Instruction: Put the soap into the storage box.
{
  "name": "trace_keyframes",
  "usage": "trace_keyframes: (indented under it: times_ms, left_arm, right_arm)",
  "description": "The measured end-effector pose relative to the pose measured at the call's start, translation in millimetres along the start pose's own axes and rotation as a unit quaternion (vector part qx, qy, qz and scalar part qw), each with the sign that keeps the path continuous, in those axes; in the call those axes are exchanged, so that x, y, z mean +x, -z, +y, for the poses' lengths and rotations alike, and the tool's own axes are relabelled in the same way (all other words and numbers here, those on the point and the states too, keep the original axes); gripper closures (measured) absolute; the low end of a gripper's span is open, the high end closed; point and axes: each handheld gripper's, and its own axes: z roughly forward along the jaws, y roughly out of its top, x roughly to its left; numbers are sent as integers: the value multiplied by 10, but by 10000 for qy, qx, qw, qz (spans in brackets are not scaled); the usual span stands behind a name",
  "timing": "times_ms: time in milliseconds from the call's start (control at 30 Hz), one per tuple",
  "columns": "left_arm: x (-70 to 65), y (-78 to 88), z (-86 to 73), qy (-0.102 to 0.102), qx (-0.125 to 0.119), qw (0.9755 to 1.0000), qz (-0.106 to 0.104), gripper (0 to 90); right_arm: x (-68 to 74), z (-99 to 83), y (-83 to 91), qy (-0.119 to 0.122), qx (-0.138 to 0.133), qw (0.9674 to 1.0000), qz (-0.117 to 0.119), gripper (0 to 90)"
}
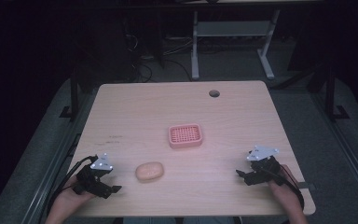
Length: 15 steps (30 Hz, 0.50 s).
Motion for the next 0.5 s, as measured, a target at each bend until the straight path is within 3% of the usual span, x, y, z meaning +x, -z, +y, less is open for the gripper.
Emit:
trace_keyframes:
  times_ms: [500]
  left_arm:
    - [-94,-50,129,-205,125,9997,-19,217]
  right_arm:
    - [-4,-2,22,6,-54,10000,-17,138]
